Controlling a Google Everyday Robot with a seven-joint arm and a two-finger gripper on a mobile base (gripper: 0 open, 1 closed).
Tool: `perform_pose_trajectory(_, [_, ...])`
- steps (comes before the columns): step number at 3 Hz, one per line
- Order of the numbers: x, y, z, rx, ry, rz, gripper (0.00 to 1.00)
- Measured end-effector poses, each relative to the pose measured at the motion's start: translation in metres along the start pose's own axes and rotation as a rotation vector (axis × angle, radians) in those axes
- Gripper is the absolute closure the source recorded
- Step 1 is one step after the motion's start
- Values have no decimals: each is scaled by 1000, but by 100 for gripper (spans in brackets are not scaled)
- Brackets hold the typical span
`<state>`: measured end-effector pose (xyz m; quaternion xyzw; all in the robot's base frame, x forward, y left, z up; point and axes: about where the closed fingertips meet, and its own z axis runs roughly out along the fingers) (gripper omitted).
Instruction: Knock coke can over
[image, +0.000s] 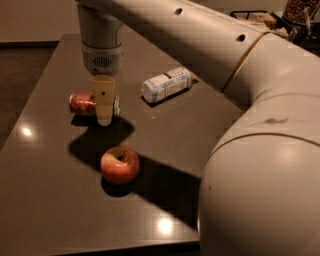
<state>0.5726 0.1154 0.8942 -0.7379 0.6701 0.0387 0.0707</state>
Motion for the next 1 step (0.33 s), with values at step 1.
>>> perform_pose_trajectory(1, [0,0,0,0,0,0,0])
